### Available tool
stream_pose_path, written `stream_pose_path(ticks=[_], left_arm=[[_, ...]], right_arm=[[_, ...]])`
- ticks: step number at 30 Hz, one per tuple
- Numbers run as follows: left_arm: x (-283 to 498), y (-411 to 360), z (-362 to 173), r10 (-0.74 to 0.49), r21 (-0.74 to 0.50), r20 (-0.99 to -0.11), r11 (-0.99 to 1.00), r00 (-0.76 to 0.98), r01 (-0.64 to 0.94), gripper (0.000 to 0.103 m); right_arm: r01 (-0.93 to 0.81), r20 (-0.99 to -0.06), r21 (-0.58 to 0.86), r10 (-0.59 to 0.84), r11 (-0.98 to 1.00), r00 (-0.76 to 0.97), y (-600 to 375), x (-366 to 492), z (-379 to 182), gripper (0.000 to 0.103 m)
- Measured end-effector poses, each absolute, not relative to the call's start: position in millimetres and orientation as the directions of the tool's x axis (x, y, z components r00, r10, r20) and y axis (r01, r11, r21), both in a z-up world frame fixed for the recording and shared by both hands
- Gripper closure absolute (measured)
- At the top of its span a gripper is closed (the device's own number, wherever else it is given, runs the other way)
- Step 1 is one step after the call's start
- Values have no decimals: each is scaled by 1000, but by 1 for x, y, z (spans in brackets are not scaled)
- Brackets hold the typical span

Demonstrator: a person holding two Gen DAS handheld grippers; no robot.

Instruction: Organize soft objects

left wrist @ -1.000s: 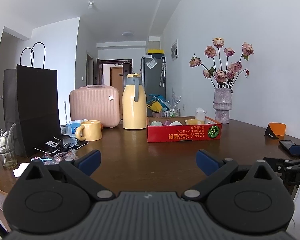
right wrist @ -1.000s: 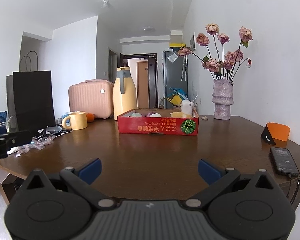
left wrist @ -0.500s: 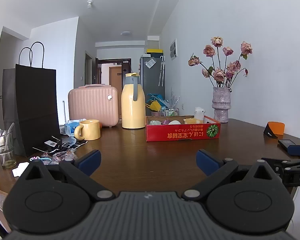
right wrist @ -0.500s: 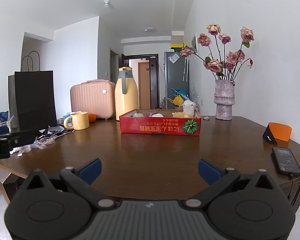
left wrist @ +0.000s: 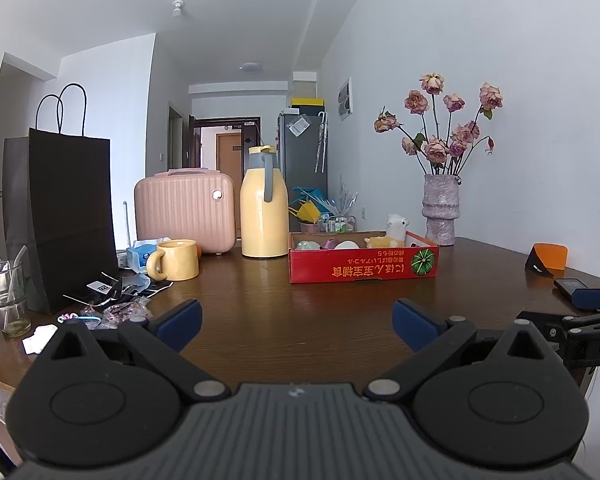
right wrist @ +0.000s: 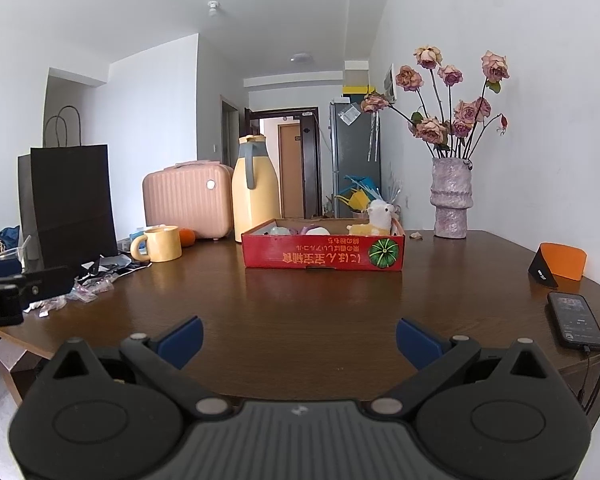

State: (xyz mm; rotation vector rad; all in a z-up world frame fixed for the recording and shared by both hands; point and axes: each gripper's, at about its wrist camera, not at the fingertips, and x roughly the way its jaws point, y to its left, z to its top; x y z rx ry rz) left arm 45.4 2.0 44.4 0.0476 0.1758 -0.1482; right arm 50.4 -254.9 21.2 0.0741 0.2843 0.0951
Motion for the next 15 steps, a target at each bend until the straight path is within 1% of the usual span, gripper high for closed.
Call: stream_pose_path(ticks=[15], left_arm=[[46, 3, 44, -154, 30, -176, 986, 972, 162, 0]], right_arm=[[-89, -259, 76, 105, 993, 960, -253, 48, 22, 0]])
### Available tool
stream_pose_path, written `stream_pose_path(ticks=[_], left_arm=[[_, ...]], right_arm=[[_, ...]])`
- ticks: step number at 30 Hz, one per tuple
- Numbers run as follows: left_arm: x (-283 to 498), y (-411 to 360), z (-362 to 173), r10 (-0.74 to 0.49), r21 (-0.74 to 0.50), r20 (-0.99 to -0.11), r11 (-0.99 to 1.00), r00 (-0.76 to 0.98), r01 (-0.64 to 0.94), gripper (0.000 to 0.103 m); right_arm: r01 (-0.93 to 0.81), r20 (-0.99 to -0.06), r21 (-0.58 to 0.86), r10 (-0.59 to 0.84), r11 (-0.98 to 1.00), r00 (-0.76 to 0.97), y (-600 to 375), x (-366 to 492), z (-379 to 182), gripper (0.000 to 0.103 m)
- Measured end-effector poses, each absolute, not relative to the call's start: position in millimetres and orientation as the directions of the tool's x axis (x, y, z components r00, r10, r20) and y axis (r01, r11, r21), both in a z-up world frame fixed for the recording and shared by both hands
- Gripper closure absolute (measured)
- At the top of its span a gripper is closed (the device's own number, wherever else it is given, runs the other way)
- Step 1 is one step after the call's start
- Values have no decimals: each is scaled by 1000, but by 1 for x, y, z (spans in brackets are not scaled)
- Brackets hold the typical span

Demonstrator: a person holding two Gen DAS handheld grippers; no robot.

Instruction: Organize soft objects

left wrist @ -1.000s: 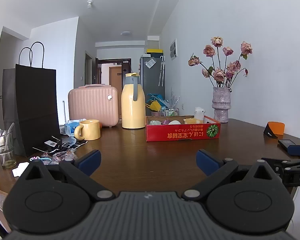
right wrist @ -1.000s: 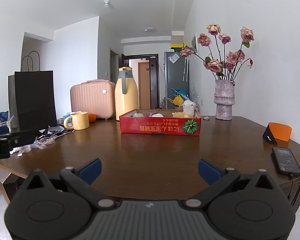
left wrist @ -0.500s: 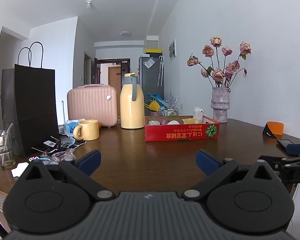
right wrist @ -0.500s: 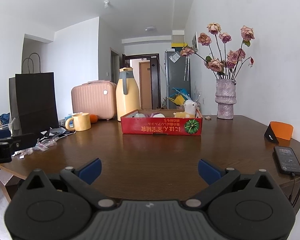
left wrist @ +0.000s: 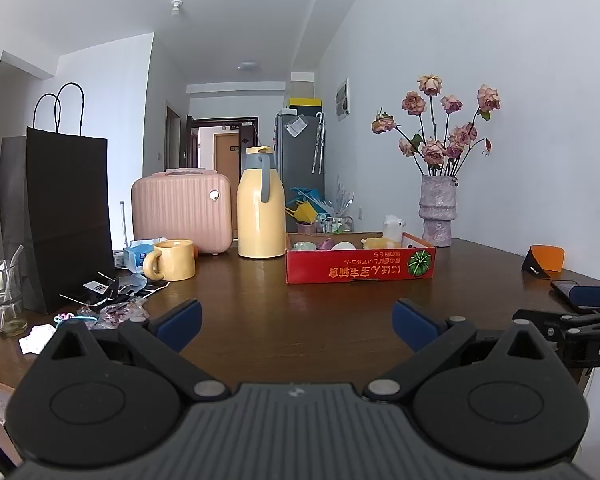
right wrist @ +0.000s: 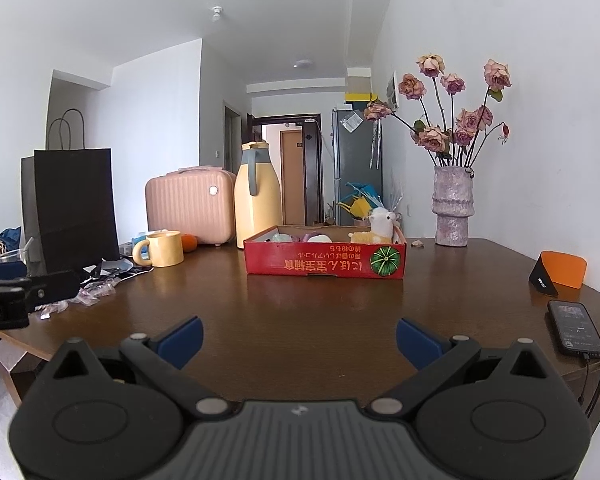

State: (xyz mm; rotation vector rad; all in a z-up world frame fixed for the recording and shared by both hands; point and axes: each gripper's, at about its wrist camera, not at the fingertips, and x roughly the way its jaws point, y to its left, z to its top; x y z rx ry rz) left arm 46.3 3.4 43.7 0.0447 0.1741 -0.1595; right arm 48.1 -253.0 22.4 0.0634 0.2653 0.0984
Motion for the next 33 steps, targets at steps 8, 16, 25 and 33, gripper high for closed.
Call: stream_pose_path(ticks=[8, 16, 25, 33], left_arm=[[46, 4, 44, -158, 32, -169, 986, 973, 166, 0], [44, 3, 43, -160, 41, -159, 985, 974, 169, 0], [43, 3, 43, -167, 41, -157, 984, 973, 175, 0], [43, 3, 44, -165, 39, -157, 984, 974, 173, 0]], right_arm=[[-91, -256, 70, 106, 993, 961, -252, 47, 22, 0], [-90, -253, 72, 105, 993, 962, -251, 47, 21, 0], [-87, -252, 73, 103, 994, 962, -253, 46, 22, 0], [-85, -252, 72, 101, 994, 962, -254, 46, 22, 0]])
